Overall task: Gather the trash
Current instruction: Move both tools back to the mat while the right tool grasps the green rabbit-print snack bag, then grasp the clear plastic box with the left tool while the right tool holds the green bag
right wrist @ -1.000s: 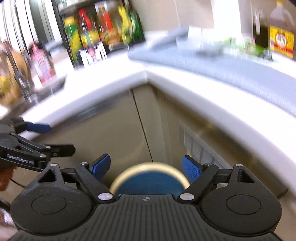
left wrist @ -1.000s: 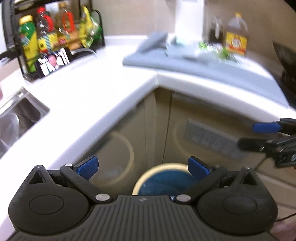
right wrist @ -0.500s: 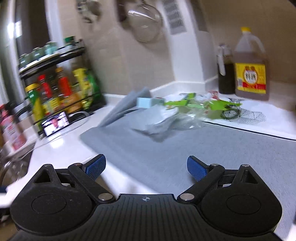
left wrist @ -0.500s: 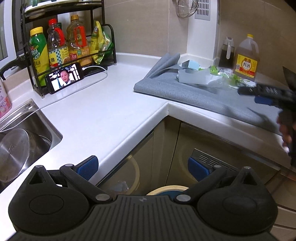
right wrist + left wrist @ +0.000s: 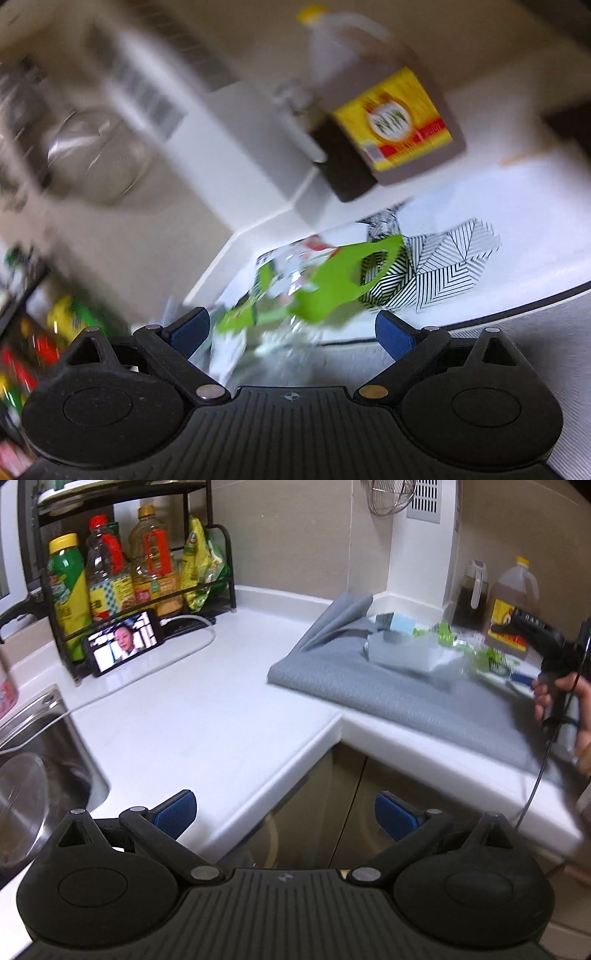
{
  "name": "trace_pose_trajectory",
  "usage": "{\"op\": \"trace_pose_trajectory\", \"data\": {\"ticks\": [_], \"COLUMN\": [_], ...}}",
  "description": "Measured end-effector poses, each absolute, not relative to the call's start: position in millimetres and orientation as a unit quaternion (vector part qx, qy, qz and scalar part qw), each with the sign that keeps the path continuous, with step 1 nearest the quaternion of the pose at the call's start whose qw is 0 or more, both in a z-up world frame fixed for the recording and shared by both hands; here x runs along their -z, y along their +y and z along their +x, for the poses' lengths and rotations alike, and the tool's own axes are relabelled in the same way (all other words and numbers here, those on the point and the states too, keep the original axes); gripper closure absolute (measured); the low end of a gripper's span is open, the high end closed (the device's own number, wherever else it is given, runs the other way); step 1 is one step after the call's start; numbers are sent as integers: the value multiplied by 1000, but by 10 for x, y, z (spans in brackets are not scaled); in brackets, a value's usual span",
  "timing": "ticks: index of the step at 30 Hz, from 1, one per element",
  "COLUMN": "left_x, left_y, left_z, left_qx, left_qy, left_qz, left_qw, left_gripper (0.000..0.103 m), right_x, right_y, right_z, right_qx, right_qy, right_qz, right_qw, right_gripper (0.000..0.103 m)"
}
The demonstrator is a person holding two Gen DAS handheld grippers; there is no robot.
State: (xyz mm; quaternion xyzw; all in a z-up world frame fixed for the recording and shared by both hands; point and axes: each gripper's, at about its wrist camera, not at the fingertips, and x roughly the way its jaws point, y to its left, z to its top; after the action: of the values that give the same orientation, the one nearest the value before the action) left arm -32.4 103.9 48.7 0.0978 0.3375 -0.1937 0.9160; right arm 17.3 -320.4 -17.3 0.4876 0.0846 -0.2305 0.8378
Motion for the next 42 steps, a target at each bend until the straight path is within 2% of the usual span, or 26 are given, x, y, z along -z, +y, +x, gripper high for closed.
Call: {"op": "trace_pose_trajectory", "data": {"ticks": [5,6,7,8,9,10,12,20,28,34,42], "left_x": [-590,-610,-631,-653,-678,-703,-740,-748,-464,-228,-194], "left_y": [547,429,308,182,59,-80,-336,-1211,-1793,-1538,-999], "left_z": [34,121,212,296,379,466,622,1103,1544,1638,1722], "left_qx": [210,218,225,234,243,250,257,265,201,173,149], "left_qy": [328,330,334,335,334,334,333,368,412,435,441], "left_qz": [103,100,95,89,81,75,64,32,43,62,46], "left_qw": [915,913,910,908,907,906,905,891,888,881,884], "left_gripper": [0,0,0,0,0,0,0,0,0,0,0], "right_x": [385,394,404,401,387,374,343,292,259,240,175], "right_y": [-3388,-3391,-3387,-3396,-3395,-3391,-3386,-3404,-3392,-3432,-3377], "right_z": [363,375,384,392,390,373,320,288,272,130,-121], "right_qx": [217,214,211,209,208,210,218,226,222,264,333], "right_qy": [45,35,32,39,46,45,35,32,26,-4,-68], "right_qz": [522,514,507,499,491,485,478,471,472,481,465], "right_qw": [824,830,835,840,845,848,850,852,853,836,817], "right_gripper": [7,16,35,47,71,85,91,93,93,93,93]}}
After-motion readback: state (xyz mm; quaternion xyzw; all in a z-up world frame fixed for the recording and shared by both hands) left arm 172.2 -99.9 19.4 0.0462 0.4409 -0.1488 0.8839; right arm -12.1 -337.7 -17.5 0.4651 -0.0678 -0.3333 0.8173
